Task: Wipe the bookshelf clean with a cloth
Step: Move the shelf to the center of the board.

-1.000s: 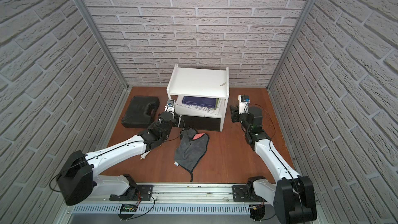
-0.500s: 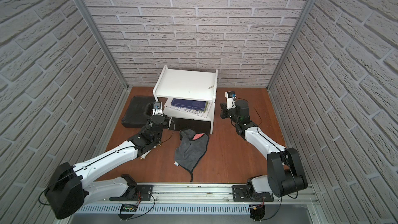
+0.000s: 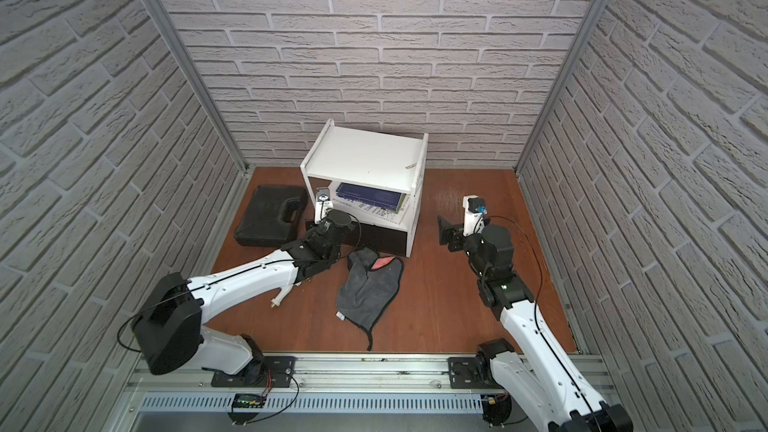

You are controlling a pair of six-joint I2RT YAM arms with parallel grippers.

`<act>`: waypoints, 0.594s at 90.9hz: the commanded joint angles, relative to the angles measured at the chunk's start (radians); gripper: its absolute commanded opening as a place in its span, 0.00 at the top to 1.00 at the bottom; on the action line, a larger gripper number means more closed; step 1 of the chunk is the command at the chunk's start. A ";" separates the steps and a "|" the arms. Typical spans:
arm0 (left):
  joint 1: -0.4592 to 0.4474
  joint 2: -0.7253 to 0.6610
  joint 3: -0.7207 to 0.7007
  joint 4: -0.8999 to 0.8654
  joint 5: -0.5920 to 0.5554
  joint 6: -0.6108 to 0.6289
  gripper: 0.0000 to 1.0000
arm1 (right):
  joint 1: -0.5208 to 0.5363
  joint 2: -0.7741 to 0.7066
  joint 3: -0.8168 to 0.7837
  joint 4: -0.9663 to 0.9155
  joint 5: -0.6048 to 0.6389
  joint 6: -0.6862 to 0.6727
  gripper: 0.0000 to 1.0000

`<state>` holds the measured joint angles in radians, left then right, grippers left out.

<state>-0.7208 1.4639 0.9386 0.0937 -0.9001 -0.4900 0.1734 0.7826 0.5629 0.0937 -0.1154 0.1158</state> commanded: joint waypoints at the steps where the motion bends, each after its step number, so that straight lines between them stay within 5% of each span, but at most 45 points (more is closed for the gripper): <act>1: -0.028 -0.001 0.024 0.050 0.108 -0.032 1.00 | 0.024 -0.065 -0.067 0.164 -0.338 -0.005 0.11; 16: -0.007 -0.053 -0.027 0.051 0.163 -0.035 1.00 | 0.121 0.083 -0.009 0.232 -0.380 -0.041 0.11; 33: -0.009 -0.185 -0.122 0.048 0.177 -0.047 1.00 | 0.182 0.305 0.036 0.445 -0.073 -0.006 0.11; 54: 0.028 -0.477 -0.316 -0.047 0.208 -0.087 0.41 | 0.184 0.479 0.138 0.463 0.053 0.016 0.29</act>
<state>-0.7284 1.1084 0.6949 0.0772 -0.7208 -0.5564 0.3534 1.2419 0.6456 0.4595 -0.1955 0.1097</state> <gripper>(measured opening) 0.475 0.761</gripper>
